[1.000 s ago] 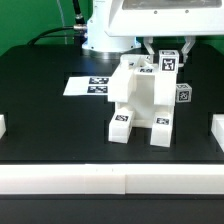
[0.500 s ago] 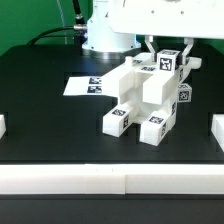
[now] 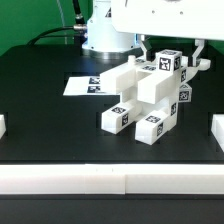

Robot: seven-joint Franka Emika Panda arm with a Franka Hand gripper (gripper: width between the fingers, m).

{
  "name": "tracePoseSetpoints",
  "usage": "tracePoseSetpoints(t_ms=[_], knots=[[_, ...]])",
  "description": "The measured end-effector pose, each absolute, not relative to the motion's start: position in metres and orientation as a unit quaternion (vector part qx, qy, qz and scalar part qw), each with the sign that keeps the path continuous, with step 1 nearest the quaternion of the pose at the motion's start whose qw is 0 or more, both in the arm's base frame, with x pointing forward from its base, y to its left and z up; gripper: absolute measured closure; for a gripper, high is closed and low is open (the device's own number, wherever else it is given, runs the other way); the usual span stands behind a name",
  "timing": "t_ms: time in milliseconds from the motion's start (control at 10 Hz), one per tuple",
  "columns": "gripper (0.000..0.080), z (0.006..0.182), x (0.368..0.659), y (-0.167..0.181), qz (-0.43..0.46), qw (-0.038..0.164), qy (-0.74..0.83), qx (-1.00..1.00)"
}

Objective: Assemble chair

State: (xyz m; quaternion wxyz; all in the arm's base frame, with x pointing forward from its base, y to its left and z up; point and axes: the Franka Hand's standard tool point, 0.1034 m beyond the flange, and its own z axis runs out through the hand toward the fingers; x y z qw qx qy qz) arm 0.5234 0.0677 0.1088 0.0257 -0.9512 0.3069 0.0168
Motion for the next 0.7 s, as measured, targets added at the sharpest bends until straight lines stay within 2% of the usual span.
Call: tracePoseSetpoints(t_ms=[300,500,600,700], knots=[[0.0152,0.13,0.523,0.073,0.007,0.038,0.297,-0.954],[0.0151,0.145,0.511,0.083,0.003,0.048,0.292,-0.955],[0.0151,0.149,0.507,0.088,0.002,0.051,0.289,-0.956],[0.0151,0.146,0.508,0.085,0.003,0.049,0.29,-0.956]])
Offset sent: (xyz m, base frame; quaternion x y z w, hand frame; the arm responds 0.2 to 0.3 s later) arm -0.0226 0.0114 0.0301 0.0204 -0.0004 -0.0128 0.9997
